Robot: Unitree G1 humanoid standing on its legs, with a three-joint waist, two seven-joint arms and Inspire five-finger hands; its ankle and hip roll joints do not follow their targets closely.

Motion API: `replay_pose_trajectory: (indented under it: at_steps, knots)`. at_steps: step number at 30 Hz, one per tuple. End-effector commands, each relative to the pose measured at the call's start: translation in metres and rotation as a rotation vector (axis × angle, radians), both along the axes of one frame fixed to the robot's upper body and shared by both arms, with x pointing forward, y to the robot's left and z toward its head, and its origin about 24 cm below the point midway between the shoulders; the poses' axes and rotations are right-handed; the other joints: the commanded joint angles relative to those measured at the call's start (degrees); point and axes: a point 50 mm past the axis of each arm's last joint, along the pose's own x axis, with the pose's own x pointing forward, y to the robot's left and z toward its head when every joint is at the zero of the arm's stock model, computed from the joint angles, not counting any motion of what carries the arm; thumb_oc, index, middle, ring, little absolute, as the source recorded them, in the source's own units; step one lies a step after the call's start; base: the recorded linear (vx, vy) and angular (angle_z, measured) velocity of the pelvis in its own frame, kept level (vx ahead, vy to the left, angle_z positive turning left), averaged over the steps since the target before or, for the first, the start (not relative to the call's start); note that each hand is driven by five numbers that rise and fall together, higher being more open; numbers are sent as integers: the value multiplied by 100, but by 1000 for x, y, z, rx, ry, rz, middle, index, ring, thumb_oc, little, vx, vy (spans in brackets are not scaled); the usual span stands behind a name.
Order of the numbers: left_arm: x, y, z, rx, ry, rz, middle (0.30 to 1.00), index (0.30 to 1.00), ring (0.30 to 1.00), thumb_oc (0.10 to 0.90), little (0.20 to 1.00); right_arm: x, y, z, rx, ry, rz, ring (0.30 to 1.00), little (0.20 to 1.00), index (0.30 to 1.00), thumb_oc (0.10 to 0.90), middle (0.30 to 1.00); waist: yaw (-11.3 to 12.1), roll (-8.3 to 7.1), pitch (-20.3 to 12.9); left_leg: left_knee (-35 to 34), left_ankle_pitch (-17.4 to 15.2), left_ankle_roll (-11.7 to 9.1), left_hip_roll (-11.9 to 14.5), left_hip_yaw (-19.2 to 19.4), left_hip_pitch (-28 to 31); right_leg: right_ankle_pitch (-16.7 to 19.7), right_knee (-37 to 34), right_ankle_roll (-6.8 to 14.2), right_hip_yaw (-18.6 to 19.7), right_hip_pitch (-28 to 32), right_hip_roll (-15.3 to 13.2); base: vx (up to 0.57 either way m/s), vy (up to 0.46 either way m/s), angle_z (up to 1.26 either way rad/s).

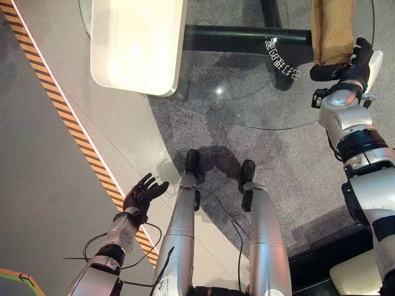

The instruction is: Wipe the table with a cloth and put it in the basket.

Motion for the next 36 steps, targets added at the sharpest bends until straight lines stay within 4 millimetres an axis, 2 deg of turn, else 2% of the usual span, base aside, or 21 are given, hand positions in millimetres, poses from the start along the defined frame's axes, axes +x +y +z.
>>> replay_pose_trajectory:
  at_steps: [1,13,29,36]
  knots:
    - [-20,10,-13,3,39,34,900,900,900,800,900,-24,-35,63,-144,-173,-189,900,900,900,800,900,-8,220,-143,540,-730,570,-254,465,-123,118,-483,-217,-513,118,107,0,0,0]
    - [-20,6,-13,-2,34,28,900,900,900,800,900,-32,-44,72,-181,-174,-318,900,900,900,800,900,41,271,-143,545,-677,572,-291,425,-255,122,-412,-231,-524,-11,100,0,0,0]
    - [-22,-1,-16,-5,32,7,900,900,900,800,900,-30,-35,87,-231,-191,-276,900,900,900,800,900,114,343,-143,547,-591,545,-335,370,-420,129,-307,-263,-533,-202,87,4,-2,2]
    - [-23,-3,-16,-4,27,3,900,900,900,800,900,-28,-30,88,-211,-196,-237,900,900,900,800,900,148,333,-143,516,-573,550,-349,352,-428,113,-291,-272,-554,-217,90,0,0,0]
